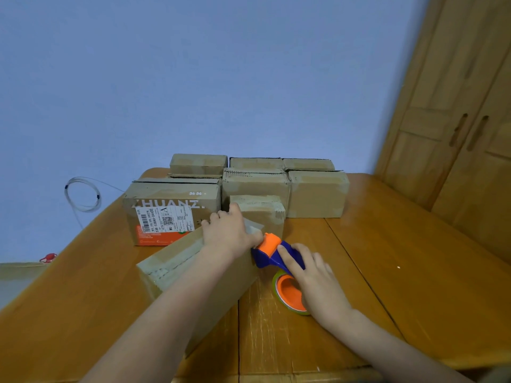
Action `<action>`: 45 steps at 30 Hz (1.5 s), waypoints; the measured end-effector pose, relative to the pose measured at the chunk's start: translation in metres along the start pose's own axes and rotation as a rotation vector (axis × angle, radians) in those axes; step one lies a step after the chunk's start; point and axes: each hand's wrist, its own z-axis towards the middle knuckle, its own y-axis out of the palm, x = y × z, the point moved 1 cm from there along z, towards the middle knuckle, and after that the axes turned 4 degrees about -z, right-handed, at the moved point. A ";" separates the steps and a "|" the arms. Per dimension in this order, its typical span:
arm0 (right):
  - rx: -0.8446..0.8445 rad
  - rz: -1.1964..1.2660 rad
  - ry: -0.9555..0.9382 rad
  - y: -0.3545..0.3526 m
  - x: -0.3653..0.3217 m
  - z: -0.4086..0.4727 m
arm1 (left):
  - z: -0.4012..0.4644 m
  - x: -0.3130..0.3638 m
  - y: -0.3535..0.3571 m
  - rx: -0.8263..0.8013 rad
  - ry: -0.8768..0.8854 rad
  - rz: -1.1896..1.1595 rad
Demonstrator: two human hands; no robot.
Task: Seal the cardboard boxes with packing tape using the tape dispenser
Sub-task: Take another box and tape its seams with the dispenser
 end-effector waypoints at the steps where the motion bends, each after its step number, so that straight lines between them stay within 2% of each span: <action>1: -0.037 -0.006 0.003 -0.004 -0.003 0.001 | 0.000 0.000 0.000 -0.003 0.002 0.003; 7: -0.134 -0.147 -0.101 -0.023 0.001 -0.001 | 0.000 0.000 -0.004 -0.019 0.010 0.002; 10: -0.241 -0.216 -0.069 -0.014 0.000 -0.004 | 0.000 -0.001 -0.004 -0.015 0.018 0.000; 13: -0.190 -0.162 -0.079 -0.020 -0.004 0.000 | -0.001 -0.002 -0.004 -0.005 0.017 -0.020; 22: -0.179 -0.088 -0.054 -0.018 -0.005 0.002 | -0.005 -0.006 -0.005 -0.037 0.053 0.011; 26: -0.226 -0.097 -0.087 -0.024 -0.004 0.010 | -0.005 -0.006 -0.004 -0.033 0.056 0.027; 35: -0.298 -0.233 -0.235 -0.053 -0.008 0.043 | -0.002 -0.001 0.001 -0.044 0.009 0.104; 45: -0.384 -0.408 -0.304 -0.074 -0.030 0.071 | -0.001 -0.001 0.004 -0.033 0.014 0.103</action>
